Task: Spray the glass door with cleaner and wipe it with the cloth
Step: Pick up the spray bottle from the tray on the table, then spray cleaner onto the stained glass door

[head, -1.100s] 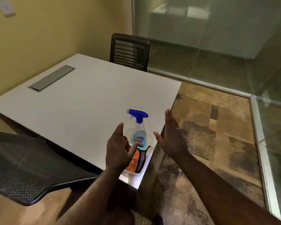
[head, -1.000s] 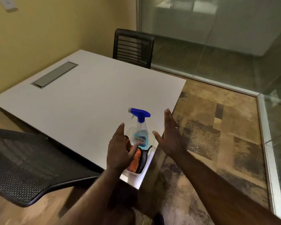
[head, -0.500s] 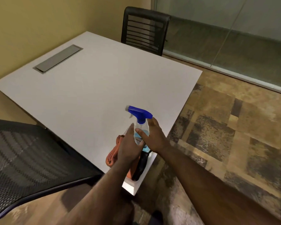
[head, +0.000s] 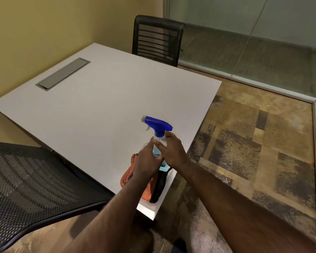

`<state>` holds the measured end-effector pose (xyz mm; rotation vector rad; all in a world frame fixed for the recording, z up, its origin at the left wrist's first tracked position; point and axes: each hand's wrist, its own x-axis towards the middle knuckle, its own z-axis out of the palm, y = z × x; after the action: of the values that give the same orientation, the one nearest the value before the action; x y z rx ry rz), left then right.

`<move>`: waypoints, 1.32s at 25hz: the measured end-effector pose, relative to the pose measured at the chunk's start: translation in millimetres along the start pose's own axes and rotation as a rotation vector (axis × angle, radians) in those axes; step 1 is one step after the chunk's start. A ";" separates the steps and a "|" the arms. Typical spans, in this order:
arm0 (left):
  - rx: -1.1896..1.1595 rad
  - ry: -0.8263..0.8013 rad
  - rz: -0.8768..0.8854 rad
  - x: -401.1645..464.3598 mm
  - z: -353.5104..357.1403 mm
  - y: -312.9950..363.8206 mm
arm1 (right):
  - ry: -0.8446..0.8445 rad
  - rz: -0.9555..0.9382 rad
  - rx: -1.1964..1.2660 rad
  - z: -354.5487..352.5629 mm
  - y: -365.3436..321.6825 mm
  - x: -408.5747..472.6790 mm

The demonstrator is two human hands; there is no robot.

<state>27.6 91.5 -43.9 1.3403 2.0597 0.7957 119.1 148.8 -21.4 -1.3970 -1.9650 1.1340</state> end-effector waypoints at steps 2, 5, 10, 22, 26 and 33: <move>-0.040 -0.002 0.062 -8.1 -10.4 14.1 | 0.054 -0.027 0.008 -8.1 -11.1 -6.9; -0.099 -0.002 0.142 -16.8 -28.8 38.0 | 0.171 -0.065 0.022 -30.4 -40.5 -22.3; -0.145 -0.031 0.371 -29.5 -55.7 98.7 | 0.417 -0.073 0.082 -84.7 -97.5 -55.3; -0.303 -0.331 0.819 -117.8 14.2 290.4 | 1.064 -0.022 -0.092 -272.4 -104.9 -208.4; -0.355 -0.570 0.885 -184.2 68.0 354.1 | 1.196 -0.029 -0.038 -339.4 -85.5 -296.2; -0.347 -0.967 1.108 -330.4 145.5 438.4 | 1.358 -0.013 0.146 -425.2 -47.8 -451.0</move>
<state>511.5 -45.6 219.8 2.0488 0.3429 0.6283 583.2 -125.8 287.9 -1.4302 -0.8629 0.1082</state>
